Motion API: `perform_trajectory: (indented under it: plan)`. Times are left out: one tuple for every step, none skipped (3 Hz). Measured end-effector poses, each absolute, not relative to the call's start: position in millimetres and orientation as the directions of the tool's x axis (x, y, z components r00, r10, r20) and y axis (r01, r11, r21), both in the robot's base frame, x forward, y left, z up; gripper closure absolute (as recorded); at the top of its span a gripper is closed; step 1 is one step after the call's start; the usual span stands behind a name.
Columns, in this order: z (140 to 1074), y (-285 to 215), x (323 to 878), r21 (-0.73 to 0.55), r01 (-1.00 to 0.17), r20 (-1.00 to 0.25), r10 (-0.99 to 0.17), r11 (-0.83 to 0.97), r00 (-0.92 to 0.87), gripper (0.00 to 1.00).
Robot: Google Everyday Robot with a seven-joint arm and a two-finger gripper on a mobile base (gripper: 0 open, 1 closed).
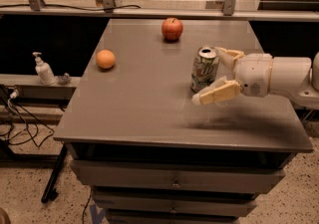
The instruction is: Move 7up can near apple
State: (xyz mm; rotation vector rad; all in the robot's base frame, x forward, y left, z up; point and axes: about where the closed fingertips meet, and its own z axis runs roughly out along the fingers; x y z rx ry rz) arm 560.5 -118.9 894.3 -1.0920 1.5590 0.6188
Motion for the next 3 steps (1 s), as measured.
perform_trajectory:
  plan:
    - [885.0, -111.7, 567.7, -0.181, -0.89, -0.952, -0.303, 0.419, 0.051, 0.0]
    - [877.4, -102.8, 575.3, -0.183, -0.894, -0.955, -0.29, 0.41, 0.063, 0.0]
    - [872.2, -93.7, 583.5, -0.173, -0.886, -0.956, -0.291, 0.431, 0.045, 0.17]
